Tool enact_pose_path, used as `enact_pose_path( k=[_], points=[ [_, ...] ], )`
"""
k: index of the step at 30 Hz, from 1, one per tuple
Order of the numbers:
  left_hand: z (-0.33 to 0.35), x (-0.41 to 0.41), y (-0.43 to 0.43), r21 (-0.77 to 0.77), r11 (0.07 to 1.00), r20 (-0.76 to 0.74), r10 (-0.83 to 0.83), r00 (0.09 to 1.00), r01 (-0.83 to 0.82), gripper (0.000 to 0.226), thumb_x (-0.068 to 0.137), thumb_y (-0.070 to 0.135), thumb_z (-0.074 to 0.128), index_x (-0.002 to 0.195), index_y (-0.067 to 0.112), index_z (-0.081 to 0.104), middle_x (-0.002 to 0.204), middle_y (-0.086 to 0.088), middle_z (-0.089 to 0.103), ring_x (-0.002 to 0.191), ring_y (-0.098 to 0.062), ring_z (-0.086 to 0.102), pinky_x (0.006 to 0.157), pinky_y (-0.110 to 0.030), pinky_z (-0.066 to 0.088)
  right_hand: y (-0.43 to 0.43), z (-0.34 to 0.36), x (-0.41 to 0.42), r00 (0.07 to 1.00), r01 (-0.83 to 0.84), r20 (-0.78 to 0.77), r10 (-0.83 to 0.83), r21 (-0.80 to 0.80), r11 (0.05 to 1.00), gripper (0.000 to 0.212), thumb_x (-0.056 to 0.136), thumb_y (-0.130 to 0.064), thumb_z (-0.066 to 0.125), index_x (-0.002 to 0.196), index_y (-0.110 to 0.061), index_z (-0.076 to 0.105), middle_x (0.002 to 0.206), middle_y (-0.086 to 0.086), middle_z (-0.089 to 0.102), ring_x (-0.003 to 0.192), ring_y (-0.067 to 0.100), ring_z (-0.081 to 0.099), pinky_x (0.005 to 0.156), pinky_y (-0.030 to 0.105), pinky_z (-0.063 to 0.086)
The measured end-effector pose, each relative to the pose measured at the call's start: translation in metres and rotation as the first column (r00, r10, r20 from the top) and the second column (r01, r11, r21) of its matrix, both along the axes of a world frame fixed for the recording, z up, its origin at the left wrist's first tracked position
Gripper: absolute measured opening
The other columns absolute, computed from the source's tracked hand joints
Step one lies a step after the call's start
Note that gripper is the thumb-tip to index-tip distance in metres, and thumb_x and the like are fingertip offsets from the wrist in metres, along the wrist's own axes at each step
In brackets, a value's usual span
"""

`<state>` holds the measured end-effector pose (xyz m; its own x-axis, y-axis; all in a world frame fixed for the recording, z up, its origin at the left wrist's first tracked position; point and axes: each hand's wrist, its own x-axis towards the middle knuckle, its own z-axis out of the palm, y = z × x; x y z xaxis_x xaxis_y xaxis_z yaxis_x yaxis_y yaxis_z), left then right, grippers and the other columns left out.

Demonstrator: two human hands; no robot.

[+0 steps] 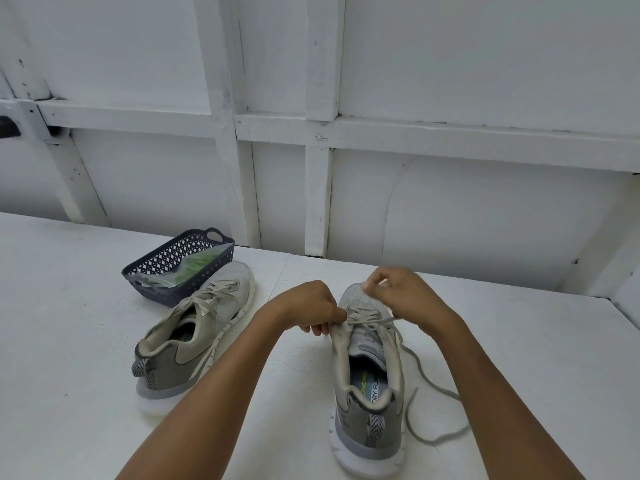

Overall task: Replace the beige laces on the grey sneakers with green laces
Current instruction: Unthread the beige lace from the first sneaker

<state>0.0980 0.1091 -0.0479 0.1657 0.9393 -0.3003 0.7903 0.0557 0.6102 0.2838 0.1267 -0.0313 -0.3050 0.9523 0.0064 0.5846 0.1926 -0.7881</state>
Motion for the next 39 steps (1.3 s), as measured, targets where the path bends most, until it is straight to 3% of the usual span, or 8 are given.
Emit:
enact_pose_path(
  k=[5,9,14,17,22,26,33,39],
  points=[
    [0.001,0.002,0.001,0.008,1.000,-0.019,-0.011,1.000,0.011,0.026,0.089,0.021,0.059,0.067,0.009,0.065,0.064,-0.002,0.065,0.056,-0.011,0.059,0.055,-0.020,0.047,-0.005,-0.006,-0.004,0.860,-0.226,0.467,0.205,-0.012,0.974,0.010,0.083,-0.030,0.073,0.079,-0.020,0.073,0.080,-0.002,0.066,0.073,0.011,0.054,0.058,0.021,0.039],
    [0.001,0.001,0.002,-0.004,1.000,-0.011,-0.007,1.000,0.007,0.025,0.088,0.023,0.060,0.068,0.010,0.066,0.067,-0.002,0.067,0.060,-0.013,0.061,0.057,-0.021,0.047,-0.006,-0.001,-0.005,0.993,-0.112,-0.050,0.111,-0.032,0.993,0.018,0.093,-0.020,0.062,0.076,-0.019,0.064,0.078,-0.014,0.068,0.074,0.002,0.059,0.068,0.021,0.043],
    [0.001,0.001,0.002,0.001,1.000,-0.012,-0.007,1.000,0.007,0.025,0.089,0.023,0.059,0.069,0.009,0.067,0.064,-0.001,0.066,0.058,-0.011,0.060,0.055,-0.020,0.047,-0.003,0.011,0.001,0.855,-0.066,-0.514,-0.060,-0.222,0.973,0.026,0.105,-0.015,0.041,0.080,-0.010,0.047,0.063,0.007,0.057,0.052,0.020,0.058,0.063,0.035,0.054],
    [0.001,0.002,0.002,-0.002,1.000,-0.016,-0.007,1.000,0.007,0.024,0.090,0.022,0.059,0.073,0.007,0.068,0.064,-0.001,0.065,0.057,-0.010,0.059,0.055,-0.019,0.046,0.001,0.008,0.008,0.925,0.036,-0.367,-0.102,-0.184,0.982,0.026,0.102,-0.023,0.050,0.078,-0.015,0.046,0.060,-0.002,0.035,0.044,0.009,0.028,0.047,0.025,0.029],
    [0.002,0.003,0.002,0.003,1.000,-0.035,-0.012,0.999,0.013,0.026,0.089,0.023,0.059,0.068,0.010,0.066,0.062,0.001,0.065,0.057,-0.010,0.059,0.055,-0.019,0.046,-0.002,-0.002,0.010,0.986,-0.121,0.120,0.119,0.016,0.992,0.015,0.086,-0.033,0.071,0.084,-0.018,0.069,0.083,-0.010,0.066,0.081,0.004,0.059,0.070,0.028,0.045],
    [0.004,0.004,0.002,0.004,1.000,-0.056,-0.015,0.998,0.015,0.027,0.089,0.022,0.058,0.066,0.011,0.064,0.059,0.001,0.063,0.052,-0.007,0.056,0.053,-0.018,0.044,-0.005,-0.005,0.004,0.878,-0.198,0.435,0.201,-0.053,0.979,0.015,0.079,-0.034,0.075,0.069,-0.025,0.068,0.082,0.001,0.067,0.069,0.011,0.051,0.061,0.027,0.039],
    [0.005,0.004,0.003,-0.001,1.000,-0.064,-0.023,0.998,0.023,0.024,0.088,0.023,0.060,0.068,0.011,0.064,0.060,0.003,0.063,0.057,-0.010,0.058,0.054,-0.020,0.045,0.001,0.004,0.022,0.993,0.115,-0.033,-0.114,0.011,0.993,0.023,0.082,-0.014,0.064,0.064,-0.012,0.051,0.061,-0.002,0.049,0.055,0.014,0.040,0.055,0.025,0.032],
    [0.010,0.016,0.004,0.197,0.976,-0.045,-0.088,0.995,0.095,0.005,0.083,0.017,0.066,0.088,0.018,0.068,0.080,0.005,0.064,0.071,-0.009,0.056,0.062,-0.022,0.046,-0.001,0.005,0.051,0.974,0.096,0.214,-0.071,-0.113,0.989,0.011,0.078,-0.007,0.064,0.075,-0.011,0.054,0.068,0.001,0.064,0.061,0.023,0.058,0.054,0.027,0.044]
  ],
)
